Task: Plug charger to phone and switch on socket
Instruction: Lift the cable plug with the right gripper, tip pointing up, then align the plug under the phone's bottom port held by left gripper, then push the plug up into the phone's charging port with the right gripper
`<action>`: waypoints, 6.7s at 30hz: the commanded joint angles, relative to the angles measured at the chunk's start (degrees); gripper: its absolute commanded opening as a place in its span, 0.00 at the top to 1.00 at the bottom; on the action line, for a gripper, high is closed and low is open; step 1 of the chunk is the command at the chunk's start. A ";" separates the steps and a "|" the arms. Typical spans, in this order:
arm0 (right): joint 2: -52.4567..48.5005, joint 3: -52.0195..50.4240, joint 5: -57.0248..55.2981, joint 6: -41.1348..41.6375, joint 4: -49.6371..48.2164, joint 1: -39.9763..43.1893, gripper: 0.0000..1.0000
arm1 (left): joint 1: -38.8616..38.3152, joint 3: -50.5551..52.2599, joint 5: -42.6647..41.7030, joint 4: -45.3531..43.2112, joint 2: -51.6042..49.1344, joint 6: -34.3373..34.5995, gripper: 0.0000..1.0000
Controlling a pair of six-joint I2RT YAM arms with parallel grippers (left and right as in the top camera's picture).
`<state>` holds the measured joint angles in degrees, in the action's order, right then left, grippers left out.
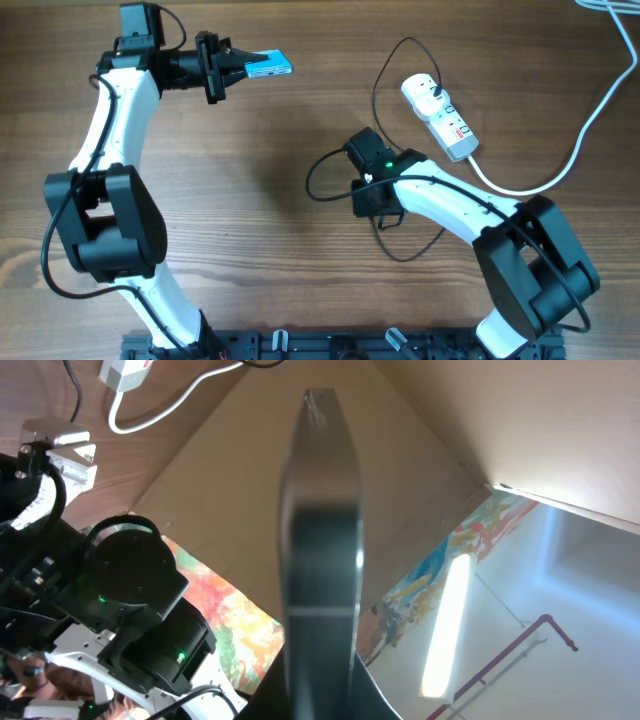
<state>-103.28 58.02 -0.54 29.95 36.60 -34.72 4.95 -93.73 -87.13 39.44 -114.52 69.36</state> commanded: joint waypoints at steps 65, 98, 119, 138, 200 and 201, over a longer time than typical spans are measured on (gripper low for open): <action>25.70 12.37 -15.28 -4.28 5.09 -15.56 0.95 | -12.09 -0.83 13.49 -23.23 1.92 -36.76 0.96; 22.86 20.41 -5.84 -2.54 4.13 -14.84 0.95 | -9.97 -0.83 8.55 -5.51 13.27 -55.71 0.96; 22.86 20.44 -2.99 -6.43 0.83 -11.47 0.95 | -9.97 -0.83 6.64 -5.33 13.27 -57.40 0.96; 22.10 20.41 -4.15 -7.26 1.44 -11.47 0.95 | -9.97 -0.83 6.62 -5.35 13.27 -57.42 0.96; 22.12 21.07 -3.72 -9.11 -4.22 -9.44 0.96 | -9.99 -0.83 5.53 -3.80 13.27 -59.80 0.96; 22.12 21.07 -3.91 -9.46 -4.44 -9.44 0.95 | -9.99 -0.83 5.51 -3.80 13.27 -59.82 0.96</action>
<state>-80.82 77.60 -2.52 23.05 35.11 -45.21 -4.45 -93.84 -79.15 34.79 -102.35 10.94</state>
